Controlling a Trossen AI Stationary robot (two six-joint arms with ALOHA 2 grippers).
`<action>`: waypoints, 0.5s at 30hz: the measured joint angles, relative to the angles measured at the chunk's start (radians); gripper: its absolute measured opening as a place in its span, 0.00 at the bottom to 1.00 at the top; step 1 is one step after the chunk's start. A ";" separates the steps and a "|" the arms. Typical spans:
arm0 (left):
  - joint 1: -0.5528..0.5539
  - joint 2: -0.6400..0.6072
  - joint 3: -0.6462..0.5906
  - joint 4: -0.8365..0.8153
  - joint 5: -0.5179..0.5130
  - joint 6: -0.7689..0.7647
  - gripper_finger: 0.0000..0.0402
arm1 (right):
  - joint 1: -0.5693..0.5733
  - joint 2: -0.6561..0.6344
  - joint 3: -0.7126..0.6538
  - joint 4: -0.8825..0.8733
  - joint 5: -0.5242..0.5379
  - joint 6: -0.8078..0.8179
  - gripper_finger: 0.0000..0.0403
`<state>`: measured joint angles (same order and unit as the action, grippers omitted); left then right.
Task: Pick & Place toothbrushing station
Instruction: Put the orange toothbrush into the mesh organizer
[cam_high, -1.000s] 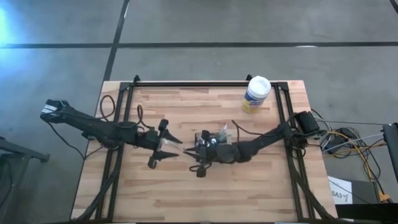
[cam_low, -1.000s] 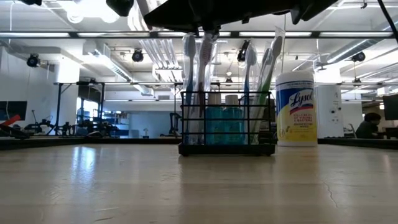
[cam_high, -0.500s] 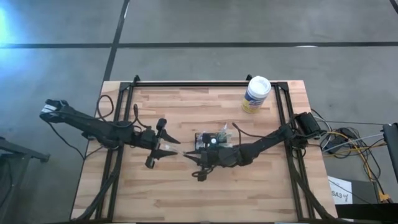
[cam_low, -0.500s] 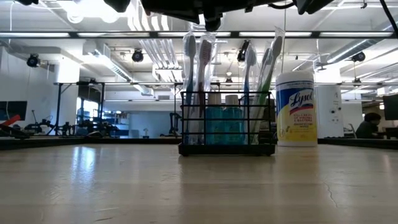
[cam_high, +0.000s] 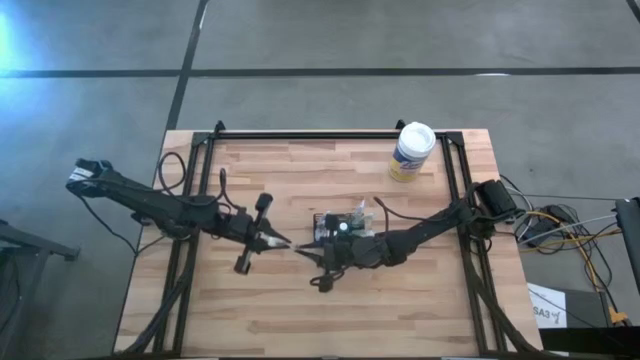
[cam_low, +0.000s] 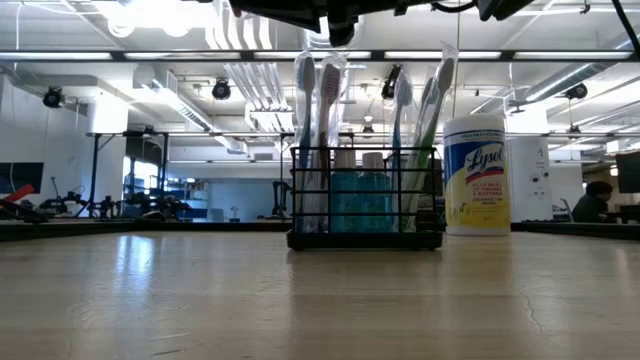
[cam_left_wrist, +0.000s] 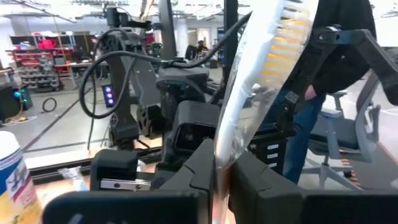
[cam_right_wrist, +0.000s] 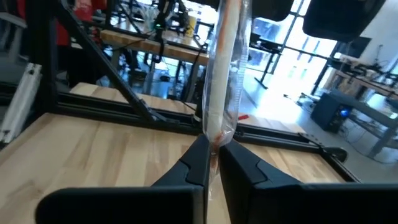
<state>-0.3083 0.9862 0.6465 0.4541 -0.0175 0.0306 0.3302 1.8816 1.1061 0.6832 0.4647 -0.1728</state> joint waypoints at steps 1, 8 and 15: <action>-0.003 0.000 0.006 -0.011 0.002 0.000 0.07 | 0.000 -0.001 0.000 -0.006 -0.012 0.001 0.06; -0.011 -0.038 0.097 -0.139 0.010 0.020 0.06 | 0.014 -0.066 -0.007 -0.174 -0.011 0.035 0.25; -0.011 -0.036 0.138 -0.223 0.009 0.009 0.06 | 0.049 -0.280 -0.045 -0.451 -0.009 0.144 0.35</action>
<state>-0.3191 0.9504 0.7848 0.2316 -0.0090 0.0401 0.3794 1.6013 1.0612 0.2318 0.4557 -0.0293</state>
